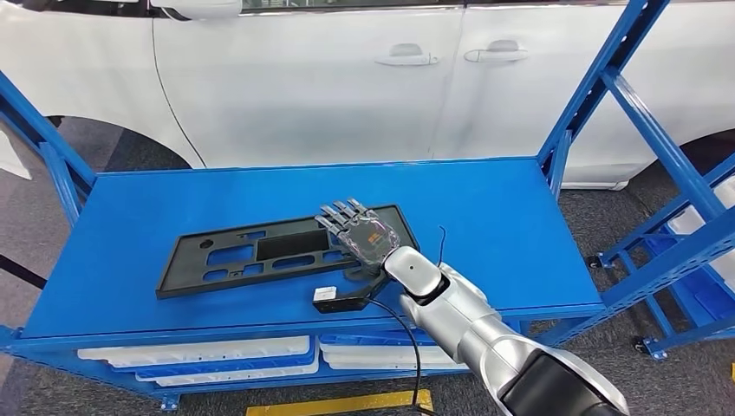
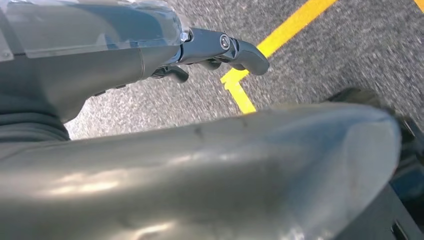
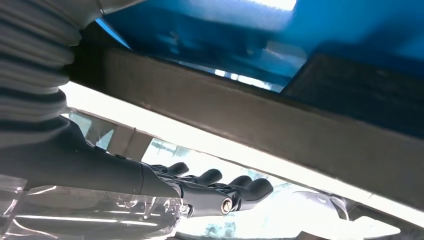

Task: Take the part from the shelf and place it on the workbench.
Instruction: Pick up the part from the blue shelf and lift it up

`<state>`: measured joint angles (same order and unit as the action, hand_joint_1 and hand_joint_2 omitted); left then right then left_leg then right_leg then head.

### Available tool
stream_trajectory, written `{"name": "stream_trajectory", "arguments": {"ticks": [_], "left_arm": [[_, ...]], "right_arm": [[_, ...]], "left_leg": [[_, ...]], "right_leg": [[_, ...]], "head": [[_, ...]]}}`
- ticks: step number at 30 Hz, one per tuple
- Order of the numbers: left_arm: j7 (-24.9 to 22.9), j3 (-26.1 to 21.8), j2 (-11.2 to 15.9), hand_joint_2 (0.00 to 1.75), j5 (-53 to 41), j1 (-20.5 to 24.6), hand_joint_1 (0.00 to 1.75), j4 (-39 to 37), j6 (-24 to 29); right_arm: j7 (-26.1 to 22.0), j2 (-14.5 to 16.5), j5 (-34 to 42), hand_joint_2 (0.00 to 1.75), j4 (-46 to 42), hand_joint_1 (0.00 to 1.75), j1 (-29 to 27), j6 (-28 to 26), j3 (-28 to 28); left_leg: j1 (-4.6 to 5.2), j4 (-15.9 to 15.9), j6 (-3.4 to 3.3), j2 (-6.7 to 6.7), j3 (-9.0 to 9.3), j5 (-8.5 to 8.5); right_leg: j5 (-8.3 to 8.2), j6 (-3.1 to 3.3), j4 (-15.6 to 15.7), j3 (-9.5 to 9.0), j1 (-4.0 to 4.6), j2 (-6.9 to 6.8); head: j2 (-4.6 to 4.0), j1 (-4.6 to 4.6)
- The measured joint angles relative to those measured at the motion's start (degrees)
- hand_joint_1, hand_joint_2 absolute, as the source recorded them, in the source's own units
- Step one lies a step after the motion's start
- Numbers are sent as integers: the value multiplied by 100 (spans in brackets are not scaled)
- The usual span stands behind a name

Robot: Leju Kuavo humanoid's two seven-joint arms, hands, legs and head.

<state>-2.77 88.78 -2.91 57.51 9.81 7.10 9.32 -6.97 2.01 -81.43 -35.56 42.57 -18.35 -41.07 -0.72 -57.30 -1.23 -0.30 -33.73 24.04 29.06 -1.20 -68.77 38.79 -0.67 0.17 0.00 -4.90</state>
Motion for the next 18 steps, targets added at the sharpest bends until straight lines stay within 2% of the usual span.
{"name": "stream_trajectory", "arguments": {"ticks": [2,3,6,8,9,11,12,13,14,16,17,18], "left_arm": [[41,0,-1,0,10,-6,0,3,-6],[65,0,-1,0,11,-11,0,4,-8],[109,0,-2,0,16,-25,0,5,-12],[116,0,-1,0,17,-28,0,5,-12],[116,0,-1,0,17,-31,0,5,-11],[117,0,-2,0,17,-46,0,5,-12],[117,0,-1,0,17,-57,0,5,-12],[117,0,-1,0,17,-67,0,5,-13],[117,0,-1,0,17,-73,0,5,-13],[117,0,0,0,17,-73,0,5,-13],[118,0,0,0,17,-68,0,5,-12],[121,0,0,0,17,-64,0,5,-3]], "right_arm": [[8,1,-3,175,87,0,62,-4,20],[11,1,-7,175,129,0,89,-9,29],[19,3,-24,175,231,0,153,-16,48],[21,15,-38,175,287,0,185,-15,51],[24,21,-43,175,314,0,196,-15,52],[28,26,-51,175,365,0,206,-14,54],[30,28,-53,175,384,0,206,-14,54],[30,31,-55,175,403,0,206,-14,53],[30,34,-56,175,418,43,208,-14,53],[30,42,-58,175,436,130,220,-14,53],[30,44,-58,175,445,173,225,-20,54],[25,45,-51,175,455,172,229,-51,56]], "left_leg": [[13,-4,38,-14,28,16],[17,-6,67,-18,34,23],[13,11,176,-18,61,35],[4,-150,228,-12,14,166],[0,-399,247,-9,-89,322],[-7,-1187,274,-4,-440,715],[-8,-1531,285,-4,-597,837],[-8,-1686,289,-4,-668,849],[-8,-1629,286,-4,-636,761],[-8,-843,257,-1,-243,374],[1,-445,232,0,-44,234],[9,-139,202,1,104,139]], "right_leg": [[-307,49,823,-404,14,-3],[-361,76,1044,-511,29,-1],[-376,164,1133,-561,60,16],[-408,232,1181,-595,36,14],[-423,258,1203,-606,21,8],[-431,281,1207,-598,25,0],[-432,283,1202,-593,31,1],[-431,283,1197,-591,35,3],[-430,281,1190,-592,37,5],[-422,268,1172,-600,38,11],[-413,250,1160,-598,50,14],[-408,225,1151,-593,60,18]], "head": [[0,0],[0,-1],[0,-2],[0,-2],[0,-2],[0,-2],[0,-2],[0,-2],[0,-2],[0,-2],[0,-2],[0,-2]]}}
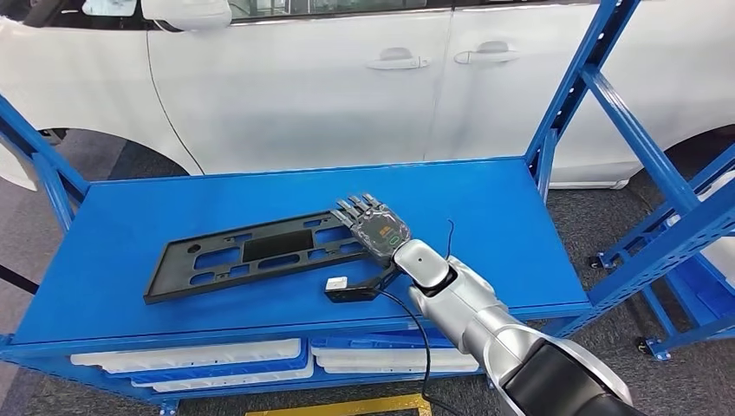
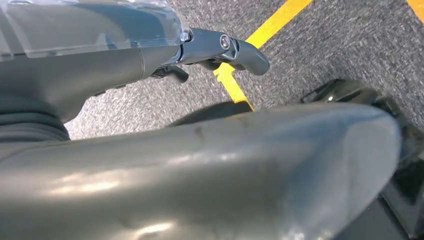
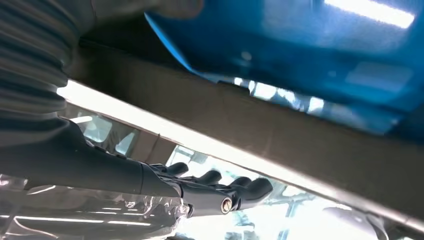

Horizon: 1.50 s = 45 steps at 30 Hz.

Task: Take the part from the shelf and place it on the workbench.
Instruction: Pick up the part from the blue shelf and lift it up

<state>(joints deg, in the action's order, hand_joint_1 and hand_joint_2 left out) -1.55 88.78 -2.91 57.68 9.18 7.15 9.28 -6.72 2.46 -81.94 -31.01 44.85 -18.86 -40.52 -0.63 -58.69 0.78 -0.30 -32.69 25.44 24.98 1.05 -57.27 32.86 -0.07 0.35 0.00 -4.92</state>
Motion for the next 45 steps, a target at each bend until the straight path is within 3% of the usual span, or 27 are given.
{"name": "stream_trajectory", "arguments": {"ticks": [3,5,7,9,10,11,12,14,16,20,22,24,25,26,27,29,31,34,36,39,40,41,42,45], "left_arm": [[32,0,2,0,0,6,0,0,38],[58,0,3,0,0,12,0,0,46],[69,0,4,0,-3,18,0,0,48],[71,0,5,0,-9,15,0,0,49],[70,0,5,0,-13,12,0,0,49],[70,0,5,0,-14,10,0,0,49],[70,0,4,0,-15,10,0,0,49],[70,0,4,0,-16,15,0,0,49],[68,0,4,0,-18,23,0,0,49],[63,0,5,0,-40,30,0,0,48],[63,0,5,0,-48,30,0,0,43],[62,0,6,0,-48,23,0,0,37],[61,0,7,0,-48,17,0,0,35],[61,0,7,0,-48,13,0,0,35],[61,0,7,0,-48,11,0,0,35],[61,0,8,0,-48,16,0,0,35],[61,0,10,0,-48,25,0,0,35],[61,0,14,0,-46,21,0,0,34],[61,0,14,0,-38,29,0,0,32],[73,0,14,0,3,30,0,0,25],[83,0,14,0,22,18,0,0,23],[94,0,14,0,35,6,0,0,22],[105,0,14,0,47,-1,0,0,22],[142,0,13,0,69,-8,0,0,41]], "right_arm": [[-55,2,64,175,27,169,-29,-162,27],[-93,3,98,175,33,168,-67,-219,58],[-110,3,107,175,34,168,-94,-258,90],[-115,3,103,175,34,168,-129,-285,117],[-115,4,101,175,33,168,-147,-290,130],[-115,4,98,175,33,169,-160,-293,142],[-115,5,97,175,32,170,-164,-296,154],[-117,9,94,175,31,171,-158,-300,169],[-126,18,79,175,28,172,-163,-304,172],[-131,42,68,175,10,173,-166,-329,172],[-128,54,68,175,6,173,-164,-340,175],[-126,56,66,175,8,173,-172,-343,176],[-126,58,65,175,9,173,-177,-344,176],[-126,58,64,175,10,173,-180,-345,176],[-126,58,64,175,10,172,-182,-345,176],[-126,58,64,175,10,172,-181,-347,176],[-122,59,67,175,9,173,-179,-350,181],[-135,58,84,175,8,174,-177,-351,198],[-241,58,197,175,9,175,-178,-353,236],[-932,54,1007,175,-77,175,-253,-194,405],[-1325,46,1541,175,-218,175,-313,7,502],[-1732,36,2203,175,-438,175,-389,319,617],[-2096,26,2971,175,-750,175,-480,743,749],[-2577,-9,5270,175,-1931,175,-764,2179,1125]], "left_leg": [[16,146,-91,-2,43,-39],[-7,179,-158,4,37,-82],[-25,202,-200,10,22,-109],[-24,200,-208,10,3,-110],[-24,199,-206,9,3,-108],[-24,197,-202,6,9,-103],[-25,194,-193,3,24,-93],[-17,181,-156,-3,58,-62],[0,164,-101,-7,61,-36],[-16,81,27,-5,31,43],[-32,-396,71,-1,-178,329],[-36,-1184,102,0,-546,682],[-38,-1464,111,0,-683,757],[-39,-1527,114,0,-721,716],[-40,-1379,109,1,-657,578],[-39,-588,77,3,-287,179],[-20,9,20,-1,-13,-13],[-9,123,-78,-1,15,-27],[-31,160,-149,8,24,-60],[-36,171,-197,16,12,-74],[-37,170,-197,18,12,-73],[-39,167,-194,20,17,-68],[-41,163,-187,20,27,-61],[-33,130,-142,5,36,-25]], "right_leg": [[-14,-92,3,20,12,3],[78,-152,-117,79,-1,-1],[405,-198,-667,337,-24,-5],[741,-232,-1464,730,-43,-7],[776,-244,-1690,848,-53,-8],[700,-249,-1702,865,-63,-9],[510,-246,-1446,748,-73,-12],[111,-219,-602,344,-75,-25],[-39,-167,-85,111,-49,-28],[-36,-27,-1,80,-38,-31],[-46,35,29,57,-55,-45],[-41,61,28,62,-44,-48],[-39,64,26,61,-37,-45],[-37,63,22,57,-33,-42],[-33,59,17,49,-31,-37],[-13,35,-3,33,-25,-25],[1,-17,-31,48,-5,-8],[-9,-110,-31,73,-4,4],[125,-169,-208,150,-15,0],[648,-230,-1222,628,-38,-6],[749,-244,-1538,783,-46,-6],[741,-253,-1676,854,-55,-8],[619,-255,-1573,808,-67,-11],[90,-215,-461,283,-81,-30]], "head": [[0,1],[0,2],[0,2],[0,2],[0,2],[0,2],[0,2],[0,2],[0,1],[0,1],[0,0],[0,0],[0,0],[0,0],[0,0],[0,1],[0,1],[0,1],[0,2],[0,2],[0,2],[0,2],[0,2],[0,2]]}}
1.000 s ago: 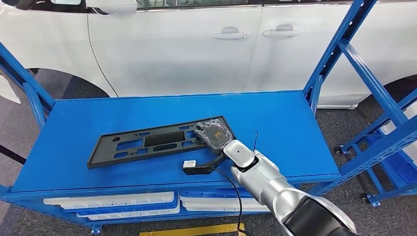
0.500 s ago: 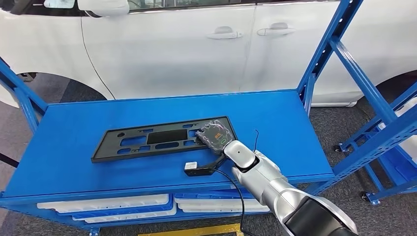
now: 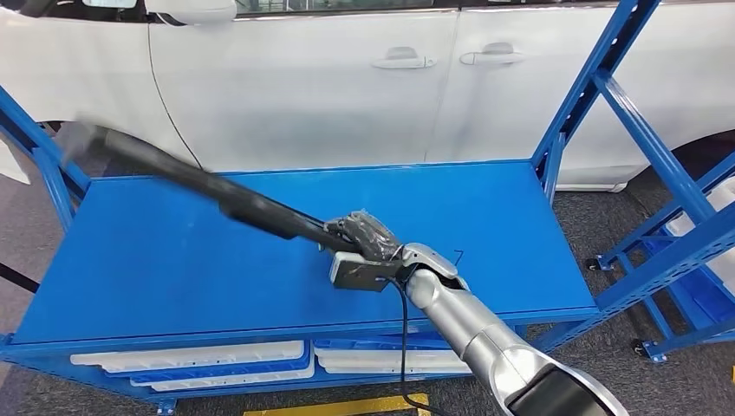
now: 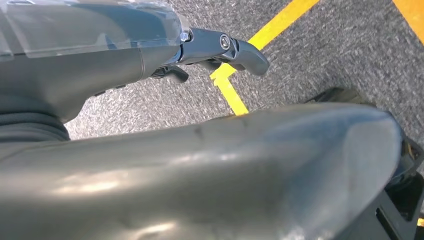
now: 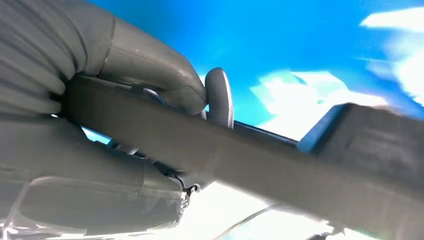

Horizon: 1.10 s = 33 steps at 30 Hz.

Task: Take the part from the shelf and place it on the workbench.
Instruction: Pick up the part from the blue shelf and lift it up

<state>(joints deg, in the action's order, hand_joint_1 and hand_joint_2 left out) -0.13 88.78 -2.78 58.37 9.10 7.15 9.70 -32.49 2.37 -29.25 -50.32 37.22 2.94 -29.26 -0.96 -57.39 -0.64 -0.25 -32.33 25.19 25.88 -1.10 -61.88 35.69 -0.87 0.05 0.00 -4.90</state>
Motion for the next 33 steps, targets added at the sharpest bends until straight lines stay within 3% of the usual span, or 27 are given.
{"name": "stream_trajectory", "arguments": {"ticks": [2,6,7,9,11,12,13,15,17,19,21,22,25,26,27,30,33], "left_arm": [[20,0,0,0,20,-12,0,0,24],[26,0,2,0,38,-43,0,0,49],[26,0,3,0,40,-44,0,0,50],[26,0,4,0,45,-45,0,0,51],[26,0,4,0,49,-51,0,0,51],[26,0,4,0,50,-53,0,0,51],[26,0,4,0,49,-55,0,0,51],[26,0,5,0,46,-51,0,0,52],[26,0,6,87,44,-46,0,0,53],[26,0,8,175,47,-50,0,0,55],[29,0,9,175,61,-51,0,0,72],[33,0,9,175,73,-47,0,0,85],[72,0,4,175,109,-62,0,0,128],[101,0,3,175,122,-77,0,0,150],[133,0,2,175,139,-90,0,0,177],[192,0,-5,175,177,-102,0,0,259],[196,0,-7,175,178,-102,0,0,271]], "right_arm": [[21,-32,956,175,-773,175,-123,563,198],[79,-97,1376,175,-1709,175,-271,818,419],[84,-108,1383,175,-1852,175,-310,832,443],[81,-120,1387,175,-2066,175,-389,841,466],[78,-135,1386,175,-2190,175,-462,840,471],[79,-143,1385,175,-2233,175,-491,840,472],[80,-150,1384,175,-2273,175,-512,839,473],[79,-158,1385,175,-2350,175,-529,839,477],[79,-165,1387,175,-2402,175,-531,839,483],[76,-176,1417,175,-2435,175,-540,858,486],[68,-186,1699,175,-2489,175,-557,1029,508],[77,-189,1981,175,-2542,175,-571,1189,533],[300,-203,3221,175,-2774,175,-692,1839,664],[426,-219,3683,175,-2855,175,-756,2083,705],[542,-238,4096,175,-2934,175,-822,2306,733],[720,-278,4778,175,-3118,175,-943,2647,764],[729,-280,4819,175,-3137,175,-951,2662,765]], "left_leg": [[21,-22,56,-15,-30,15],[13,-134,187,-9,-81,120],[8,-354,208,-5,-177,254],[1,-1104,237,-2,-529,620],[0,-1676,249,-2,-827,771],[0,-1642,244,-2,-833,673],[0,-1380,231,-2,-729,480],[12,-561,183,-1,-358,89],[35,-118,133,-5,-153,-31],[42,-75,82,-12,-148,-24],[16,-31,15,-9,-142,-54],[1,-10,-18,-7,-136,-68],[1,-5,-65,-3,-137,-66],[2,-7,-67,-5,-136,-63],[3,-12,-65,-8,-134,-59],[2,-27,-50,-17,-130,-46],[2,-29,-47,-17,-130,-44]], "right_leg": [[-80,50,367,-149,26,-3],[-97,191,419,-159,18,3],[-107,225,437,-167,4,4],[-100,266,438,-168,17,7],[-89,277,433,-173,34,8],[-81,276,428,-180,40,9],[-70,269,421,-190,43,11],[-39,240,399,-208,57,16],[-22,191,380,-201,73,21],[-29,130,385,-188,76,21],[42,69,303,-153,67,18],[158,43,132,-75,64,17],[663,-10,-942,443,43,15],[719,-21,-1198,577,36,15],[662,-25,-1243,614,28,14],[274,-15,-699,381,11,12],[225,-13,-607,338,11,12]], "head": [[0,-1],[0,-1],[0,-2],[0,-2],[0,-2],[0,-2],[0,-2],[0,-2],[0,-1],[0,-1],[0,0],[0,0],[0,0],[0,0],[0,0],[0,0],[0,0]]}}
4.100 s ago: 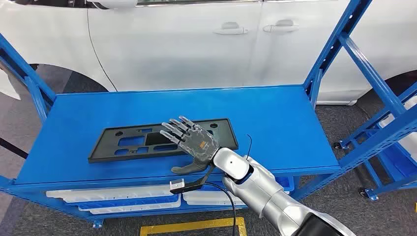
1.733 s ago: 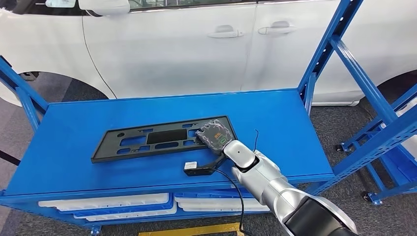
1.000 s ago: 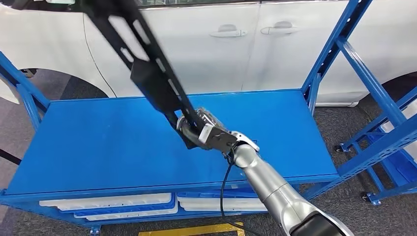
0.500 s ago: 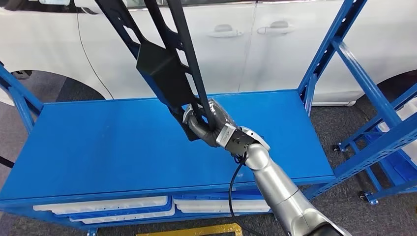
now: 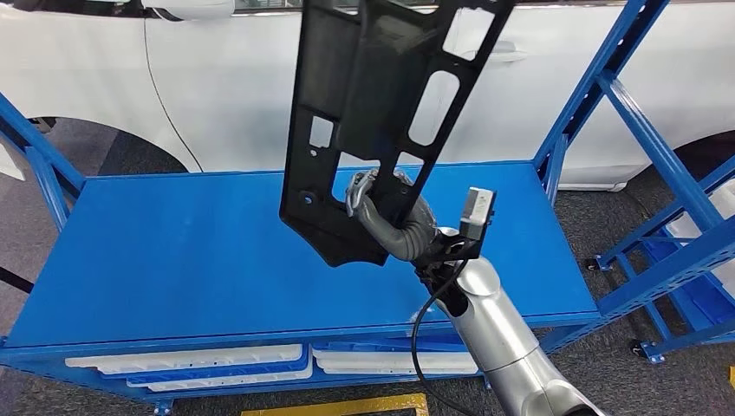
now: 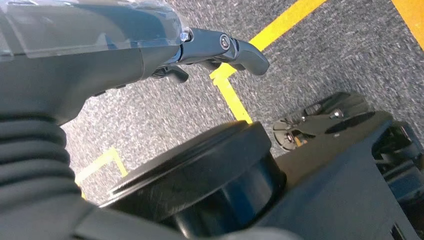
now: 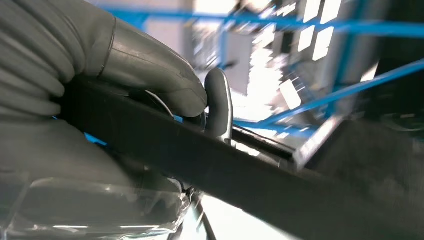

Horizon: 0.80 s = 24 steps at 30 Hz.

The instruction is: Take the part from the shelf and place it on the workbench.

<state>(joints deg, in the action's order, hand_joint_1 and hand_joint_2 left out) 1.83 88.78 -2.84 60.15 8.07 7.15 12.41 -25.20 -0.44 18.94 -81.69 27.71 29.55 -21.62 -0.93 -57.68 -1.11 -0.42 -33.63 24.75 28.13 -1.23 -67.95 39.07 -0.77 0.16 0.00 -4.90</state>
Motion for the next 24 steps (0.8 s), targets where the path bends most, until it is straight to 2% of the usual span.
{"name": "stream_trajectory", "arguments": {"ticks": [3,5,7,8,10,11,12,14,15,16,18,21,22,24], "left_arm": [[1,0,-2,175,1,0,0,0,4],[18,0,-5,175,13,2,0,0,67],[184,-15,-9,175,103,2,0,0,276],[391,-63,-10,131,228,-5,0,0,332],[810,-242,-11,44,526,-68,0,4,269],[966,-337,-11,44,659,-104,0,7,180],[1003,-402,-11,87,712,-134,0,11,116],[1002,-459,-10,175,734,-143,0,16,67],[1002,-481,-7,175,740,-138,0,17,48],[1001,-497,-4,175,749,-133,0,19,32],[1002,-521,2,175,772,-134,0,21,11],[1023,-572,5,175,816,-148,0,23,10],[1037,-589,6,175,823,-141,0,24,11],[1059,-608,7,175,819,-127,0,24,14]], "right_arm": [[5,-1,7,175,-5,175,-3,7,0],[41,-4,80,175,-77,175,-30,30,3],[112,-26,150,175,-331,175,-172,43,8],[91,-49,115,175,-547,175,-388,41,-27],[-294,-143,-186,175,-1014,175,-1167,25,-191],[-529,-200,-353,175,-1211,175,-1576,18,-291],[-729,-252,-482,175,-1308,175,-1861,12,-363],[-823,-316,-518,175,-1396,175,-2049,13,-432],[-841,-340,-514,175,-1429,175,-2091,13,-451],[-850,-359,-504,175,-1458,175,-2118,14,-464],[-847,-391,-480,175,-1501,175,-2168,17,-481],[-820,-417,-466,175,-1569,175,-2224,8,-501],[-812,-420,-466,175,-1596,175,-2232,-12,-505],[-794,-424,-482,175,-1635,175,-2255,-67,-516]], "left_leg": [[0,-2,2,0,1,1],[0,-14,17,-1,4,12],[19,-34,68,0,-2,36],[23,-108,122,3,-25,106],[20,-1008,228,9,-419,550],[13,-1384,266,12,-581,705],[13,-1567,265,12,-663,731],[20,-806,214,12,-293,341],[33,-433,183,11,-111,216],[47,-190,154,9,8,154],[80,-69,110,4,67,157],[43,-2,26,7,94,101],[27,22,-2,10,103,83],[30,28,-27,12,101,76]], "right_leg": [[-24,2,50,-24,0,0],[-179,15,405,-197,0,-5],[-290,63,827,-390,24,-7],[-290,121,924,-439,27,-10],[-263,239,991,-488,34,-27],[-255,288,1003,-508,32,-34],[-243,298,994,-512,40,-33],[-220,282,970,-523,45,-11],[-207,264,952,-523,55,0],[-200,239,940,-520,60,7],[-200,178,937,-514,62,12],[-143,88,879,-499,53,10],[-10,59,679,-413,48,8],[352,9,-1,-103,24,4]], "head": [[0,0],[0,0],[0,0],[0,-1],[0,-1],[0,-2],[0,-2],[0,-2],[0,-1],[0,-1],[0,0],[0,-1],[0,-1],[0,0]]}}
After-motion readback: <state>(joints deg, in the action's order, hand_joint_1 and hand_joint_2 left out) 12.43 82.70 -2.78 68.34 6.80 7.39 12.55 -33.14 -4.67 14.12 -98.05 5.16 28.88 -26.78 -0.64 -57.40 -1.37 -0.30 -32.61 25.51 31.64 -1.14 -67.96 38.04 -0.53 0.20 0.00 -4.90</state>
